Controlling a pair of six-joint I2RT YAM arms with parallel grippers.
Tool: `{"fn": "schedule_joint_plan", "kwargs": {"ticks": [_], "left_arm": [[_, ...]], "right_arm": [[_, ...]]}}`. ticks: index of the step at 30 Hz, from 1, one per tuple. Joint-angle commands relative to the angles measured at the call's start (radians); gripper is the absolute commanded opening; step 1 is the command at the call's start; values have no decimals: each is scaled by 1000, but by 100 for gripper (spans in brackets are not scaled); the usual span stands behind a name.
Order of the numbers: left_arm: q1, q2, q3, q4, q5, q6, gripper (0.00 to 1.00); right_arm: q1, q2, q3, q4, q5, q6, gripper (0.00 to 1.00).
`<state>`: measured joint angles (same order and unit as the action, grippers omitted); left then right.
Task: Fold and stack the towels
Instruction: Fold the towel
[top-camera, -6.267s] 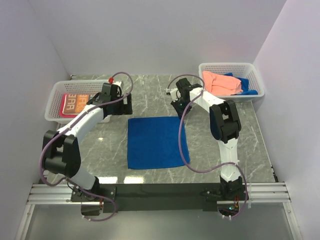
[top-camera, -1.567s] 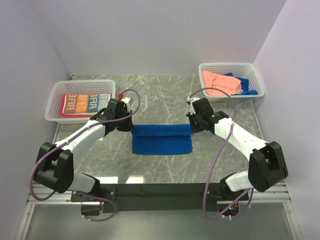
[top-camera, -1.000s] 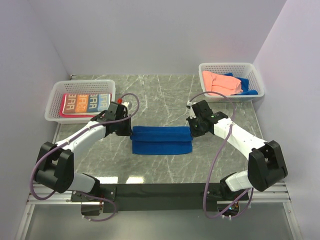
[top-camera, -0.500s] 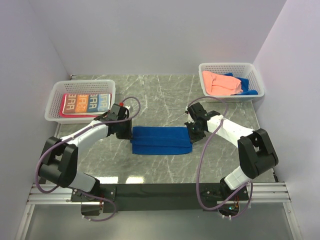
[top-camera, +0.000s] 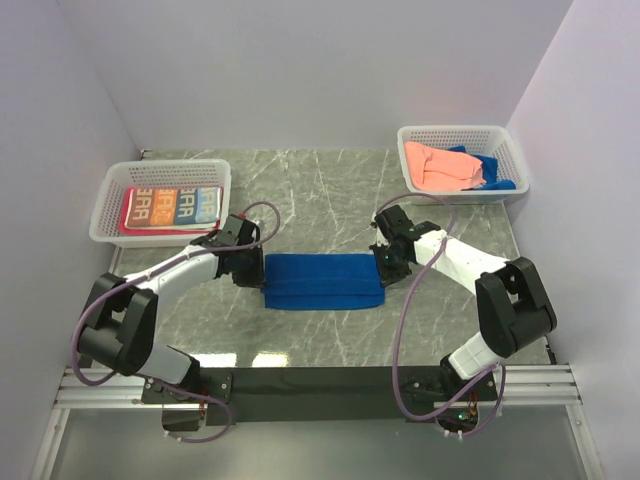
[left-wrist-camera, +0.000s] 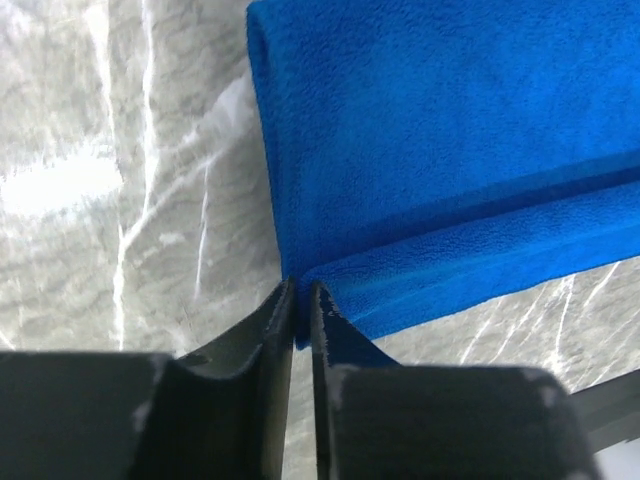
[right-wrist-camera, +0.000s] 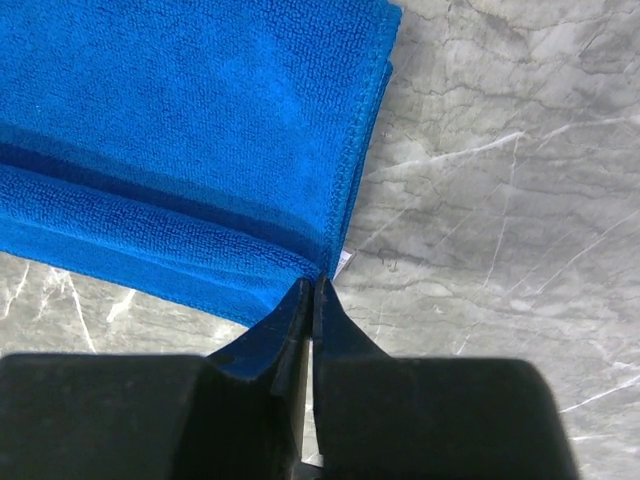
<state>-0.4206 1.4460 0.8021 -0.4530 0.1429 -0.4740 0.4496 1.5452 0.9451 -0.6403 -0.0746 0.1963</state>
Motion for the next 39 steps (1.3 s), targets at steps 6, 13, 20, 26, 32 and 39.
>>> {"fn": "schedule_joint_plan", "kwargs": {"ticks": [6, 13, 20, 26, 32, 39], "left_arm": [[-40, -205, 28, -108, -58, -61, 61], [-81, -346, 88, -105, -52, -152, 71], [-170, -178, 141, 2, -75, -224, 63], [-224, -110, 23, 104, -128, -317, 55], [-241, -137, -173, 169, -140, -435, 40], [-241, -259, -303, 148, -187, -508, 30]], "right_arm": [[23, -205, 3, -42, -37, 23, 35], [44, -376, -28, 74, -119, 112, 41], [52, -300, -95, 292, -151, 238, 39], [54, -235, -256, 428, -194, 313, 38], [44, -257, -414, 484, -149, 397, 34], [-14, -361, -564, 539, -113, 502, 31]]}}
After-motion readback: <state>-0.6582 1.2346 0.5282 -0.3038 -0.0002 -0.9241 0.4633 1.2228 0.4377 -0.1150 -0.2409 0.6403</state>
